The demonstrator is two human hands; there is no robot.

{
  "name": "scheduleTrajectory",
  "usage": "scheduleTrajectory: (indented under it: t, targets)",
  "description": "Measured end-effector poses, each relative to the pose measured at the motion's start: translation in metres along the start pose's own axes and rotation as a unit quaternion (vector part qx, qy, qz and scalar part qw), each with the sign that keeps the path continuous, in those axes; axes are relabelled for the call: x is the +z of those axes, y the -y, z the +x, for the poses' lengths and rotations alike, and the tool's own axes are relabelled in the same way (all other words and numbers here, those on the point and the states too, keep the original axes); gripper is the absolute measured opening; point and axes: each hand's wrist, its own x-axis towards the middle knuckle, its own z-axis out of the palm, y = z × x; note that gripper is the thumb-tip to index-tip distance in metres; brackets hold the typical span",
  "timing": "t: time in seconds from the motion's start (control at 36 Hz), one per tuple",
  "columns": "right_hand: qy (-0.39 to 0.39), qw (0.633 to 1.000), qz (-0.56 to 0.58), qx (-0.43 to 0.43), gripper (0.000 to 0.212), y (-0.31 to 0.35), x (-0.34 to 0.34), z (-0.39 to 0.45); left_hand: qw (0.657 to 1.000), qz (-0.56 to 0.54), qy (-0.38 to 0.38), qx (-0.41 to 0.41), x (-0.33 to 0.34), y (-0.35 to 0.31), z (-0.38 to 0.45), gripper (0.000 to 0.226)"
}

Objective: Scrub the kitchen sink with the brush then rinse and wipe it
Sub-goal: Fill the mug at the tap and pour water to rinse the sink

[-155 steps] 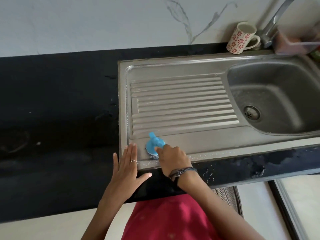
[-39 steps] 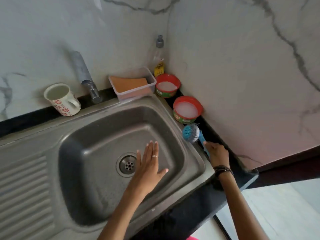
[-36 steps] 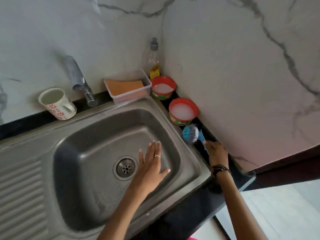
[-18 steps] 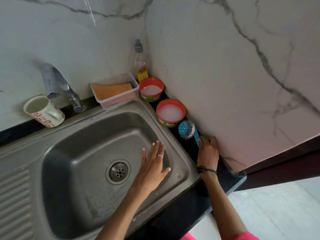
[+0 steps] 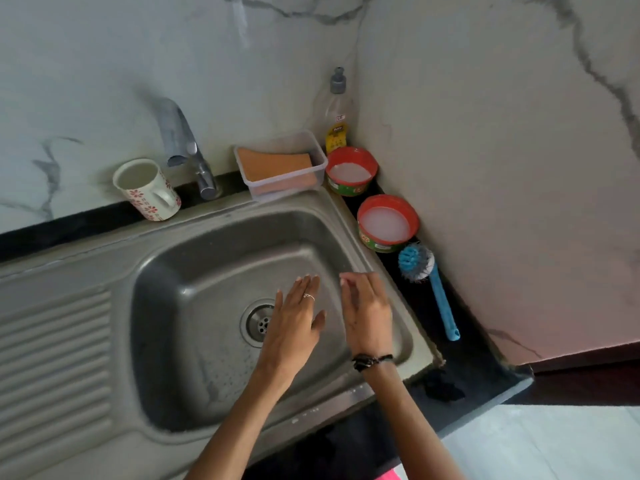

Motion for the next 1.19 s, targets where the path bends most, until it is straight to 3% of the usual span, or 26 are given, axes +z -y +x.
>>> scheduleTrajectory:
  t: [0.11, 0.22, 0.39, 0.47, 0.61, 0.78, 0.94, 1.08, 1.19]
  targets:
    - [0.091, 0.994, 0.041, -0.043, 0.024, 0.037, 0.042, 0.002, 0.997, -0.005, -0.049, -0.066, -0.021, 0.035, -0.011, 0.057]
    - [0.193, 0.976, 0.080, -0.066, 0.015, 0.071, 0.086, 0.004, 0.986, -0.006, -0.111, -0.128, -0.047, 0.075, -0.024, 0.055]
    - [0.252, 0.954, 0.111, -0.119, 0.015, 0.129, 0.152, 0.032, 0.968, -0.005, -0.157, -0.197, -0.087, 0.128, -0.044, 0.054]
    - [0.256, 0.956, 0.127, -0.069, 0.018, 0.156, 0.184, 0.059, 0.964, -0.025, -0.169, -0.206, -0.106, 0.150, -0.054, 0.053]
    - [0.260, 0.941, 0.165, 0.140, 0.046, 0.192, 0.229, 0.104, 0.962, -0.038, -0.171, -0.209, -0.121, 0.190, -0.070, 0.051]
    - [0.329, 0.925, 0.077, 0.173, 0.064, 0.210, 0.260, 0.132, 0.968, -0.055, -0.160, -0.186, -0.129, 0.230, -0.096, 0.051]
    - [0.314, 0.913, 0.118, 0.234, 0.060, 0.212, 0.282, 0.131, 0.971, -0.049, -0.147, -0.180, -0.140, 0.274, -0.118, 0.051]
    - [0.287, 0.873, 0.235, 0.317, 0.055, 0.219, 0.283, 0.126, 0.964, -0.056, -0.165, -0.199, -0.149, 0.311, -0.139, 0.051]
    - [0.295, 0.869, 0.244, 0.314, 0.059, 0.232, 0.270, 0.115, 0.955, -0.077, -0.178, -0.226, -0.156, 0.340, -0.163, 0.050]
